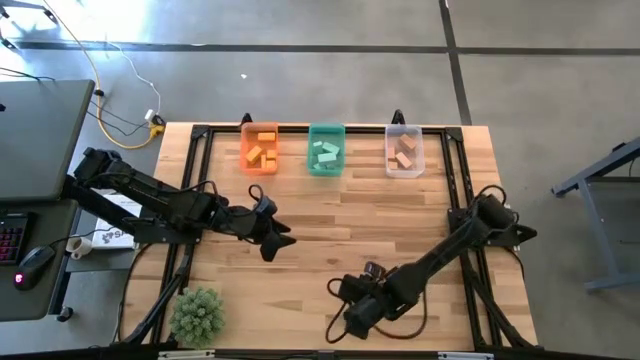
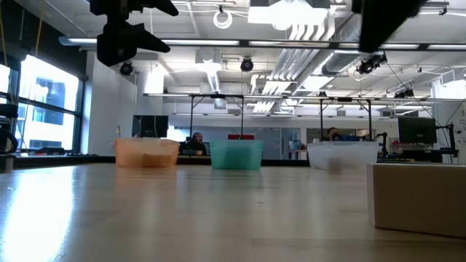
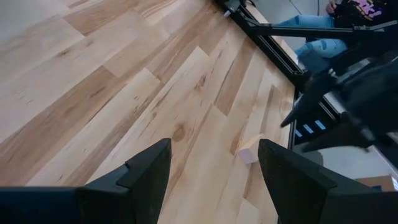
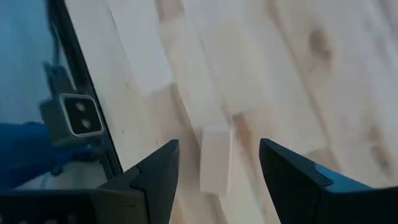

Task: Sort & place blocks by color
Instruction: Put the brown block into the white bin

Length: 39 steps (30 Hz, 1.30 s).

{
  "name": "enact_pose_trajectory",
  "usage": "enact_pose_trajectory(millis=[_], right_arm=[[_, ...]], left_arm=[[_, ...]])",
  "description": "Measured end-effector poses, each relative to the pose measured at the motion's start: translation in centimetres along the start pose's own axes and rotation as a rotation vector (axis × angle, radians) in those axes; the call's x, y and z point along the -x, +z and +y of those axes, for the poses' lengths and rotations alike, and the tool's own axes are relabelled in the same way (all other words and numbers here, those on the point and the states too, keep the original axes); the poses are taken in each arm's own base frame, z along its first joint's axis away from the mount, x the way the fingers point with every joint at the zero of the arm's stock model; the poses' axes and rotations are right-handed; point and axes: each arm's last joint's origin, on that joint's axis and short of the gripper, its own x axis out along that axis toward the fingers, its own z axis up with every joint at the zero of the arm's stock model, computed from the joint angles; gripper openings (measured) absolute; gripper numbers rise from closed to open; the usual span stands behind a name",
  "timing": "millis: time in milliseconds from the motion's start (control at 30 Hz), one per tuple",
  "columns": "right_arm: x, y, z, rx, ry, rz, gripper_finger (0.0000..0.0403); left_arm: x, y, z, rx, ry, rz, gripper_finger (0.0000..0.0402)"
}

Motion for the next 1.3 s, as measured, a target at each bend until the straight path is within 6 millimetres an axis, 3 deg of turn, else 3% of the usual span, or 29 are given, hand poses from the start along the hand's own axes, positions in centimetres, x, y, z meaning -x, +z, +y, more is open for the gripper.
enact_pose_trajectory(millis=[167,467,933,1167,1300], right_arm=[[-2.5,-0.4,0.1,-0.028,-0.019,0.081,0.0206],[-4.4,0.1,-0.1,-0.086,-0.043,0.086,0.0206],[-9.5,-1.2,-0.4,-0.121,-0.082,0.253,0.0206],[-10.1,-1.5,-0.3,-0.157,-0.070,0.304,0.0196],[-10.1,-1.5,-0.3,-0.172,-0.078,0.310,0.0158]], left_arm=[[0.0,0.0,0.0,0.000,0.002,-0.001,0.0229],[0.0,0.0,0.0,0.002,0.005,0.001,0.0229],[0.0,-0.1,0.1,-0.002,0.009,0.005,0.0229],[0.0,-0.3,0.4,-0.013,0.040,0.029,0.0229],[0.0,-0.4,0.6,-0.020,0.060,0.045,0.0229]])
